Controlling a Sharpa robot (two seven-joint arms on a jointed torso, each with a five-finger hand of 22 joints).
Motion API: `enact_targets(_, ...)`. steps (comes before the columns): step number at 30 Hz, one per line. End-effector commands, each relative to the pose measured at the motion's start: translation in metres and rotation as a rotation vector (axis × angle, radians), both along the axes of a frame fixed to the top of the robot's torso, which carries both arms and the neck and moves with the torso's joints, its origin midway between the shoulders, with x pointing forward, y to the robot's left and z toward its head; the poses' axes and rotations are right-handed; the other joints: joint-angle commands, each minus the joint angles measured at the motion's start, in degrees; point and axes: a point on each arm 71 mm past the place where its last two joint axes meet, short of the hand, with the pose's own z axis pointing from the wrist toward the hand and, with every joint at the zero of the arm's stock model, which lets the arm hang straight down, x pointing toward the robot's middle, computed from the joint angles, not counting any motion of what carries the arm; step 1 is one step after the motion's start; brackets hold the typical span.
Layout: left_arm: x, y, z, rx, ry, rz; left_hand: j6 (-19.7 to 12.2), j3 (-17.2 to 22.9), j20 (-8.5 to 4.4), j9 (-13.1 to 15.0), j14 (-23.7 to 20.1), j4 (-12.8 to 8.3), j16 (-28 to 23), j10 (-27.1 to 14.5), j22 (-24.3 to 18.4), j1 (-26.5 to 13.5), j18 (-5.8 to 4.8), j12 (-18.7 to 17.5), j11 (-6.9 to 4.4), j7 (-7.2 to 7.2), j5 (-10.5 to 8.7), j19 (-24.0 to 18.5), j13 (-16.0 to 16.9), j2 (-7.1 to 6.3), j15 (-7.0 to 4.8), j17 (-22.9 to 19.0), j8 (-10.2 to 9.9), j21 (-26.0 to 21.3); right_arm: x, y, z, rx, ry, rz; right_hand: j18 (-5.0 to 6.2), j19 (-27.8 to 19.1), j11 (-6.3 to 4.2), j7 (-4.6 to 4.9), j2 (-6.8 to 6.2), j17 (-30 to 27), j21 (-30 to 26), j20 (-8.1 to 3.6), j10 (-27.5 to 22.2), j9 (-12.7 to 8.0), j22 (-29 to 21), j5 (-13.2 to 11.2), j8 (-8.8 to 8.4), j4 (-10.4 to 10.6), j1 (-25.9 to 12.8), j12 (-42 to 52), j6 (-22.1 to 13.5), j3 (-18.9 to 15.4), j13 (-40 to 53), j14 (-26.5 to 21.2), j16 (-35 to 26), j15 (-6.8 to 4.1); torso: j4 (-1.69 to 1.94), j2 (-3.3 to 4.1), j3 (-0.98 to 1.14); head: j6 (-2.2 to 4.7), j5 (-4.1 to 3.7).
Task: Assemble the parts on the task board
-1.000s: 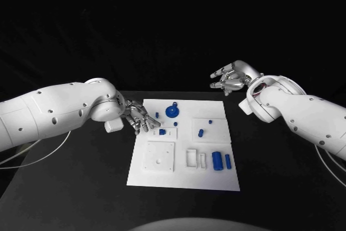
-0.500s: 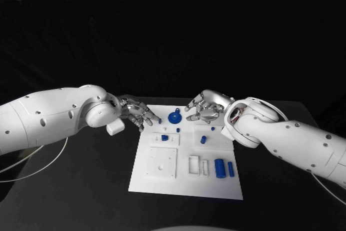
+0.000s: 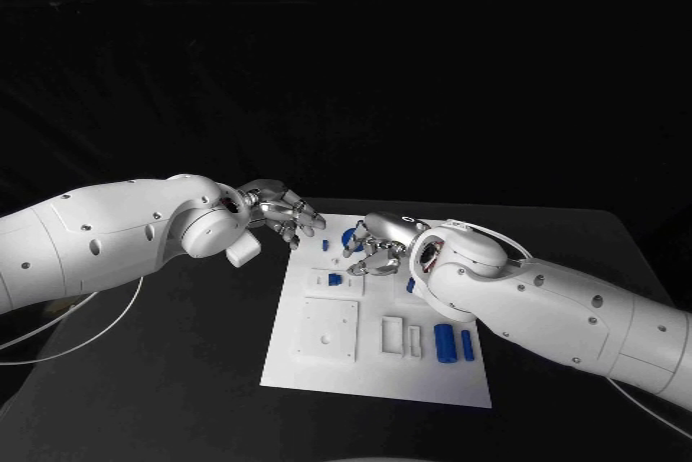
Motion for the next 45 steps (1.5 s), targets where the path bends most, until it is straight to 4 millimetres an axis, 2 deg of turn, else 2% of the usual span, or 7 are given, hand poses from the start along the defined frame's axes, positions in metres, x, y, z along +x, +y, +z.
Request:
enact_targets(1, 0.002, -0.002, 0.006, -0.015, -0.073, 0.014, 0.42, -1.58, -0.89, -0.09, 0.22, 0.61, 4.89, 2.7, 2.15, -1.29, -0.18, 3.51, -0.55, -0.27, 0.01, 1.58, 1.94, -1.2, -0.52, 4.25, -0.62, 2.22, 0.002, 0.004, -0.005, -0.07, -0.039, -0.018, -0.34, 2.52, 0.05, 0.26, -0.5, 0.05, 0.44, 0.32, 0.36, 0.05, 0.72, -0.6, 0.09, 0.3, 0.09, 0.37, 0.2, 0.37, 0.31, 0.07, 0.38, 0.28, 0.0, 0.1, -0.13, -0.03, -0.01)
enact_targets(7, 0.004, -0.002, 0.011, -0.021, -0.103, 0.045, 1.21, -3.3, -1.41, -0.05, -3.58, 2.43, 14.66, 2.15, 11.79, -2.41, 0.1, 9.28, -0.74, -0.26, -0.17, 0.33, 8.01, -2.81, -0.77, 13.93, -1.34, 9.23, 0.004, 0.015, -0.015, -0.094, -0.057, -0.022, -0.27, 2.52, 0.08, 0.34, -0.61, 0.05, 0.57, 0.32, 0.53, 0.01, 0.87, -0.96, 0.08, 0.27, 0.05, 0.33, -0.25, 1.01, 0.73, 0.05, 0.75, 0.28, 0.29, 0.26, -0.72, 0.01, -0.3)
enact_targets(18, 0.006, -0.005, 0.02, -0.055, -0.135, 0.065, 0.86, -3.14, -0.44, -0.05, -5.26, 2.85, 10.44, 0.04, 11.73, -1.98, 1.04, 3.69, 0.11, 0.09, -0.24, -1.92, 8.15, -2.92, 0.08, 12.68, -1.39, 10.38, 0.004, 0.029, -0.029, -0.122, -0.058, -0.036, -0.03, 2.52, 0.33, 0.81, -1.41, -0.31, 0.29, 0.47, 0.4, 0.02, 0.73, -3.05, 0.1, 1.69, 0.67, -0.31, -2.72, -0.1, 0.83, -0.1, 0.82, 0.43, 0.91, 0.47, -1.47, -0.13, -0.66)
enact_targets(23, 0.005, -0.008, 0.022, -0.066, -0.138, 0.062, 0.17, -4.11, -0.3, -0.08, -5.0, 3.74, 9.38, 0.17, 11.47, -3.6, 1.07, 2.63, 0.36, 0.26, -0.31, -1.95, 7.97, -4.29, 0.26, 12.63, -1.53, 9.88, 0.002, 0.034, -0.035, -0.127, -0.052, -0.031, 0.06, 2.51, 0.39, 0.9, -1.45, -0.37, 0.12, 0.54, 0.23, 0.04, 0.61, -4.33, 0.1, 2.32, 1.03, -0.55, -3.33, -1.16, 0.8, -0.13, 0.84, 0.49, 0.92, 0.52, -1.71, -0.21, -0.55)
enact_targets(27, 0.005, -0.009, 0.023, -0.071, -0.142, 0.062, -0.2, -4.03, -0.21, 0.0, -4.8, 5.2, 8.89, 0.58, 11.31, -4.61, 1.11, 2.22, 0.41, 0.15, -0.5, -1.8, 8.03, -6.12, 0.31, 12.88, -1.32, 9.46, 0.002, 0.036, -0.038, -0.13, -0.053, -0.028, 0.1, 2.52, 0.43, 0.87, -1.54, -0.41, 0.03, 0.6, 0.21, 0.1, 0.51, -9.05, 0.12, 3.72, 1.51, -0.59, -3.55, -3.11, 0.82, -0.15, 0.85, 0.53, 0.9, 0.5, -1.6, -0.32, -0.38)
enact_targets(30, 0.005, -0.009, 0.024, -0.072, -0.144, 0.064, -0.22, -3.6, -0.23, 0.0, -4.74, 5.65, 8.73, 0.65, 11.31, -4.48, 1.11, 2.03, 0.48, 0.22, -0.51, -1.68, 8.1, -6.53, 0.29, 13.09, -1.26, 9.3, 0.002, 0.037, -0.04, -0.133, -0.053, -0.028, 0.09, 2.53, 0.4, 0.83, -1.63, -0.41, 0.04, 0.58, 0.24, 0.1, 0.44, -9.23, 0.13, 4.76, 2.4, -0.56, -3.36, -3.67, 0.91, -0.15, 0.93, 0.51, 0.9, 0.5, -1.55, -0.46, -0.31)
enact_targets(45, 0.004, -0.009, 0.025, -0.073, -0.142, 0.06, -0.3, -2.79, -0.1, 0.01, -4.77, 6.72, 7.27, 0.48, 11.14, -4.21, 1.01, 1.59, 0.56, 0.23, -0.5, -1.6, 8.62, -7.31, 0.42, 13.69, -1.17, 7.9, 0.004, 0.034, -0.046, -0.149, -0.048, -0.037, 0.03, 2.52, 0.3, 0.72, -1.55, -0.44, 0.2, 0.52, 0.27, 0.1, 0.41, -8.4, 0.1, 4.44, 2.4, -0.56, -2.55, -1.92, 1.0, -0.16, 0.95, 0.44, 0.75, 0.38, -1.54, -0.94, -0.07)
